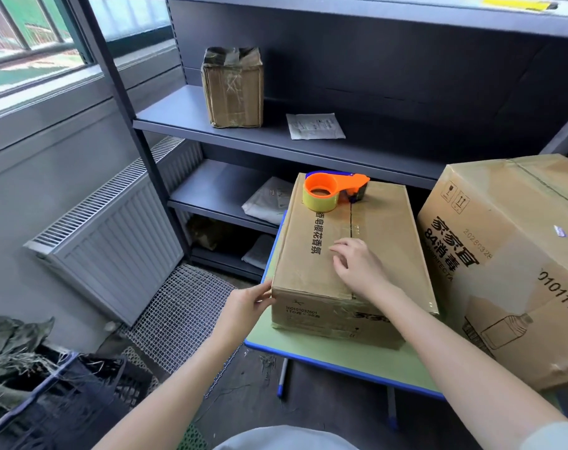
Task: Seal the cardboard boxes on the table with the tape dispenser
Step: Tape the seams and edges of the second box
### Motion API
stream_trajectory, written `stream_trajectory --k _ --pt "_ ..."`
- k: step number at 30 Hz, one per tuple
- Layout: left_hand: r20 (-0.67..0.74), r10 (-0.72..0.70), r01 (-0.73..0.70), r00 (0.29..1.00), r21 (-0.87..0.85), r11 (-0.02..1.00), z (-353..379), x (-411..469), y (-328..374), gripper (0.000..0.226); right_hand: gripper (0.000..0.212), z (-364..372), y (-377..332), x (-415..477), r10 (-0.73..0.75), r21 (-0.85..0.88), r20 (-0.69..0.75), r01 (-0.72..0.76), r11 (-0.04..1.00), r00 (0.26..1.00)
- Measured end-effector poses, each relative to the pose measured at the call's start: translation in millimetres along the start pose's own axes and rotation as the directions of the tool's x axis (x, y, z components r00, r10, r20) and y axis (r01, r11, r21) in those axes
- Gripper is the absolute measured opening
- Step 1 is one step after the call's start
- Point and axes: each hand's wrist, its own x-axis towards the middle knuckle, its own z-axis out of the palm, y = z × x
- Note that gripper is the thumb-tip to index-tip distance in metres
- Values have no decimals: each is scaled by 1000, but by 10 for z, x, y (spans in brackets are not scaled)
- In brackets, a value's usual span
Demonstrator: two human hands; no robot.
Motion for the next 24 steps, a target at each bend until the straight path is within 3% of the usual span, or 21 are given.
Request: stream_trajectory --k 3,10,12,15,24 --pt "-63 4 -4 998 -5 1000 54 -3 -38 34 39 16 -138 213 -5 -30 -42 4 1000 999" --pt "26 0 -3 1000 90 996 164 112 -228 28 58 41 -324 673 34 -116 -139 -51 992 990" --pt "83 19 -25 996 79 997 145 128 -232 39 61 60 -332 786 78 -122 -117 -92 988 990" --pt "56 74 -82 996 168 982 126 171 -261 66 65 72 -330 933 149 -125 -70 -157 980 986" --pt "89 191 -204 978 173 964 83 195 -331 80 67 205 -291 1216 245 -42 50 -244 969 968"
